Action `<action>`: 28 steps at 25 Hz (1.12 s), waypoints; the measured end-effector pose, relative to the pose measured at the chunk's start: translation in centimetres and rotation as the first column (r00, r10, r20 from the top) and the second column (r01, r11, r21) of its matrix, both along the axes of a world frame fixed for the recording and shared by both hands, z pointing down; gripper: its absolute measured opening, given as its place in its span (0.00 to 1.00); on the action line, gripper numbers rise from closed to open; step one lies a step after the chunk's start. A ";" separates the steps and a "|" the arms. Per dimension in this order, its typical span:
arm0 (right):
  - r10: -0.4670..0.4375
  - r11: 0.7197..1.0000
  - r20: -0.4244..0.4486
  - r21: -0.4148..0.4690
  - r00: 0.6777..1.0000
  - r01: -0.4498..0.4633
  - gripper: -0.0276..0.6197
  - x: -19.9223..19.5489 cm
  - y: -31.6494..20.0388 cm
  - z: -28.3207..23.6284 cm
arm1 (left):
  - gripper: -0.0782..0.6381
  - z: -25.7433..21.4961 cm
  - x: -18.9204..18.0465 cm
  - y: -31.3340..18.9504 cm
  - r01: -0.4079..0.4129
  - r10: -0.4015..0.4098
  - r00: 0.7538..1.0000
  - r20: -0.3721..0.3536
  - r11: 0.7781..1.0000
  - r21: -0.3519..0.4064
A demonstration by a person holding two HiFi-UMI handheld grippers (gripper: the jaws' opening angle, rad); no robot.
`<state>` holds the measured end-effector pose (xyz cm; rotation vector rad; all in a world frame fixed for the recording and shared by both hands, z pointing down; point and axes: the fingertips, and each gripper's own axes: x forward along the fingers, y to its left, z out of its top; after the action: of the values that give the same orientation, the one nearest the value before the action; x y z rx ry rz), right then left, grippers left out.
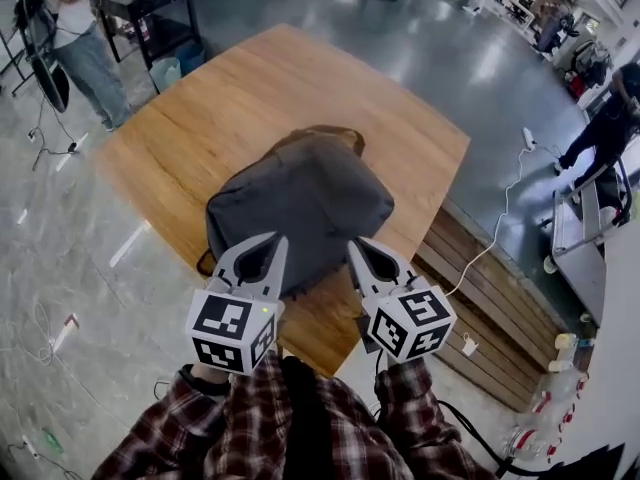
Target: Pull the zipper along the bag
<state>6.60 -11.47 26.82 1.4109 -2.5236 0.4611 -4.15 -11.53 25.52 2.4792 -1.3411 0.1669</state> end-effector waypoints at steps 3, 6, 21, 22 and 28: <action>-0.059 0.993 0.046 0.107 0.997 0.054 0.07 -2.4 1.7 -4.6 | 0.12 -3.2 -0.6 1.4 0.026 -0.024 0.999 -0.043 0.999 0.040; -0.114 0.976 0.032 0.188 0.993 0.106 0.06 -4.4 3.5 -7.1 | 0.12 -5.0 -0.9 2.3 0.038 -0.033 0.998 -0.059 0.996 0.081; -0.153 0.957 -0.042 0.242 0.987 0.159 0.06 -5.8 4.9 -8.8 | 0.12 -6.8 0.5 3.9 0.011 -0.006 0.999 -0.035 0.990 0.143; -0.150 0.958 -0.042 0.241 0.988 0.156 0.06 -5.8 4.8 -8.8 | 0.12 -6.9 0.5 3.8 0.010 -0.005 0.999 -0.034 0.989 0.145; -0.139 0.959 -0.042 0.242 0.989 0.145 0.06 -5.2 4.7 -8.6 | 0.12 -6.9 0.7 3.7 0.007 -0.003 1.000 -0.027 0.988 0.153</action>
<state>1.36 -6.80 18.18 1.2886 -2.7120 0.1082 -3.46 -7.81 18.66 2.5930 -1.3969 0.0302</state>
